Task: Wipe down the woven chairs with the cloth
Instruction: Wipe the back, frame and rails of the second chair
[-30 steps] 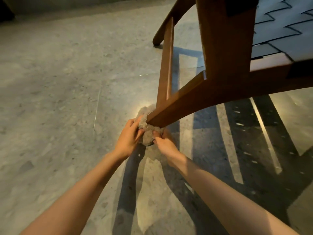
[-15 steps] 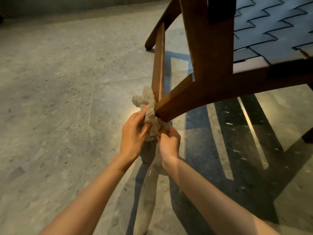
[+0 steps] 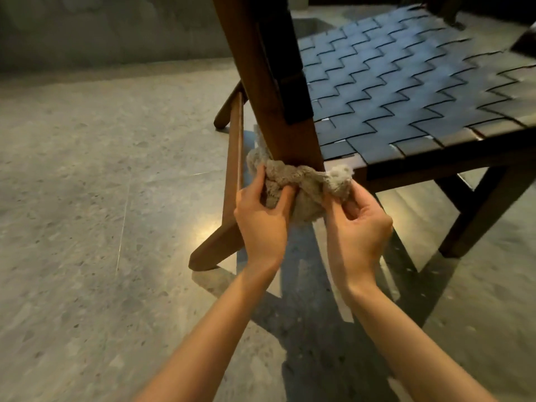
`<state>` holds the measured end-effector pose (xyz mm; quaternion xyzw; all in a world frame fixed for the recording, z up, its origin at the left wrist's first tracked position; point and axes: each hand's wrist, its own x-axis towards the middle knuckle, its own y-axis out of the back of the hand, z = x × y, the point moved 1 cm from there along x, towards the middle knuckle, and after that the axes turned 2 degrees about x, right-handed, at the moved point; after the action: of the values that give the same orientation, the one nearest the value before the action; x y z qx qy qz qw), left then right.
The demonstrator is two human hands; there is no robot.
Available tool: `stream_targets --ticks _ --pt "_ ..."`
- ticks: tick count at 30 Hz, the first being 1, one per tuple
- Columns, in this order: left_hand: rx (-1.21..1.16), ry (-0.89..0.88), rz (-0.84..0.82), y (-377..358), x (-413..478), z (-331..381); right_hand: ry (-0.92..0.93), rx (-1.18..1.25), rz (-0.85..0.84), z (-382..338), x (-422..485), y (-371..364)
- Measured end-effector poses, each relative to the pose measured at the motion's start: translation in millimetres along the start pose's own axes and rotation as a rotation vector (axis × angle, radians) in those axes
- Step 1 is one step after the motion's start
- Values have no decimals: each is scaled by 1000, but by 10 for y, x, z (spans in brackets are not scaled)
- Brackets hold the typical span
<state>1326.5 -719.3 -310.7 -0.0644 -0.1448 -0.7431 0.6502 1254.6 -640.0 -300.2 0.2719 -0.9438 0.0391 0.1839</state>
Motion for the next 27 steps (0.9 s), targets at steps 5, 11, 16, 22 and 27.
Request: stream_targets --ticks 5,11,16,22,27 --pt "-138 -3 57 -63 7 258 138 -276 -188 -221 270 -44" --pt "-206 -43 135 73 217 572 204 -215 -296 -555 613 -132" --pt "-231 -36 207 159 294 797 205 -165 -327 -731 640 -145" --pt "-269 -88 342 255 543 1124 383 -69 -301 -1101 757 -295" --pt "-282 -142 410 404 773 1489 459 46 -325 -1543 987 -510"
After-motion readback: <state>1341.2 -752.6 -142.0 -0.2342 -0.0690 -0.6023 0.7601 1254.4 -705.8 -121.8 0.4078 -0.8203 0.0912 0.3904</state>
